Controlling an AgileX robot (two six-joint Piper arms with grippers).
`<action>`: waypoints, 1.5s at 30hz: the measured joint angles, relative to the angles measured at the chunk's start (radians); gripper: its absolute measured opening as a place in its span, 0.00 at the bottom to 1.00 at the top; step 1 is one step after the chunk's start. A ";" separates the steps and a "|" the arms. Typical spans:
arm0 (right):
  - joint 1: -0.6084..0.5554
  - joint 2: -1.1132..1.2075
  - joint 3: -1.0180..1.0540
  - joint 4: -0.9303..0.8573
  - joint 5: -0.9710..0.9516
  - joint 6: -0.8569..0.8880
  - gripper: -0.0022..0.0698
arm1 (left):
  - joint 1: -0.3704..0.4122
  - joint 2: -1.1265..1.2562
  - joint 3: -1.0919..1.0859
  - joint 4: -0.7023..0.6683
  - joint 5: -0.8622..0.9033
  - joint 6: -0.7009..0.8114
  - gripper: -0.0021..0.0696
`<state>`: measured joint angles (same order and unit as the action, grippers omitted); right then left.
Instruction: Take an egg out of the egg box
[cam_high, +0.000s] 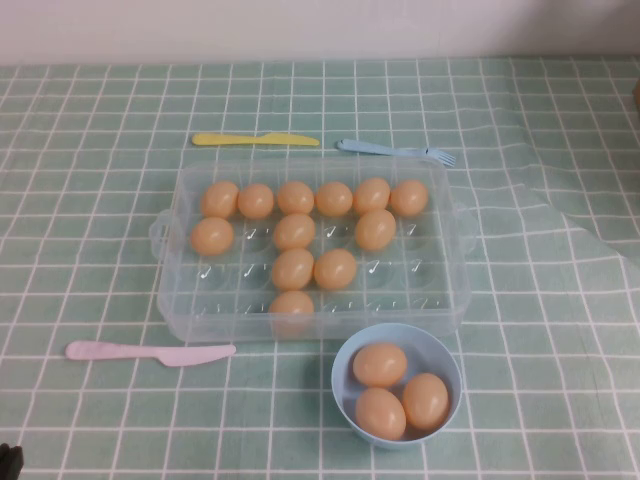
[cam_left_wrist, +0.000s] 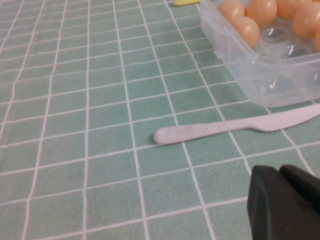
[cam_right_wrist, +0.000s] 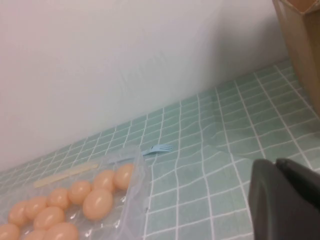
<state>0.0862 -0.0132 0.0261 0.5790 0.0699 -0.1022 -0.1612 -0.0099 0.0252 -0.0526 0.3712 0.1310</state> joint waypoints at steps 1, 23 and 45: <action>0.000 0.000 0.000 0.000 0.000 0.000 0.01 | 0.000 0.000 0.000 0.000 0.000 0.000 0.02; 0.000 0.000 0.000 -0.342 0.205 -0.022 0.01 | 0.000 0.000 0.000 0.000 0.000 -0.002 0.02; 0.000 0.000 0.000 -0.161 0.067 -0.022 0.01 | 0.000 0.000 0.000 0.000 0.000 -0.002 0.02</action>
<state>0.0862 -0.0132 0.0261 0.4179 0.1369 -0.1240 -0.1612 -0.0099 0.0252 -0.0526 0.3716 0.1291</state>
